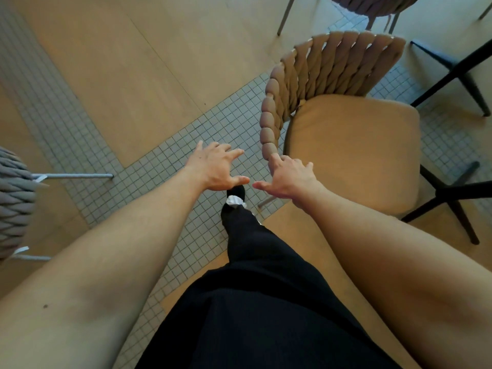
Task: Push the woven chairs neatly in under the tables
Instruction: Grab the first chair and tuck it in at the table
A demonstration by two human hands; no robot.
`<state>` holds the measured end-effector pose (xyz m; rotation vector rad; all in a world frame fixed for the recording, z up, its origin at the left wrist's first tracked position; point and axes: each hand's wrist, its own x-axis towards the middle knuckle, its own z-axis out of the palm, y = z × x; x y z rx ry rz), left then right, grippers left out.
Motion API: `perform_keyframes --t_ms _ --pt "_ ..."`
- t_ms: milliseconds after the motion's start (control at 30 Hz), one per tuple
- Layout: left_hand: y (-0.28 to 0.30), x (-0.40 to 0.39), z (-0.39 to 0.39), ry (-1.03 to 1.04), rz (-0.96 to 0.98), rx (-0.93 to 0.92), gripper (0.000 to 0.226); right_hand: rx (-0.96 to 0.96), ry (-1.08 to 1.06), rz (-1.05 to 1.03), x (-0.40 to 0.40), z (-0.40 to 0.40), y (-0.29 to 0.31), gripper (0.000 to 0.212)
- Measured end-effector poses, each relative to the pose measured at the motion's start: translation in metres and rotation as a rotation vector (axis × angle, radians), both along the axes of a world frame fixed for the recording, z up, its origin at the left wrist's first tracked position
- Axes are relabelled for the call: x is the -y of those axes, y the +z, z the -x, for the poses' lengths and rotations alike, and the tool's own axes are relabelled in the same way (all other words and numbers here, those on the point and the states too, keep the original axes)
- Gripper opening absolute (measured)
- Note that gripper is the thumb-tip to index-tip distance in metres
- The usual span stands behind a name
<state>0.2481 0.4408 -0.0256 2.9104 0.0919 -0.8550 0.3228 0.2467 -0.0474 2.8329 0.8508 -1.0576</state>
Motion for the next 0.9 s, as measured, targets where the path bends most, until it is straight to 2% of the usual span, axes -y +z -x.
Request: perform_keyframes --t_ms 467,900 --pt "-0.025 -0.07 -0.149 -0.439 -0.023 -0.101 0.097 -0.178 -0.401 0.01 -0.04 -0.063 -0.022 0.104" --pt "-0.03 -0.053 -0.253 -0.829 -0.005 -0.067 0.099 -0.261 -0.738 0.004 -0.053 -0.086 -0.023 0.105"
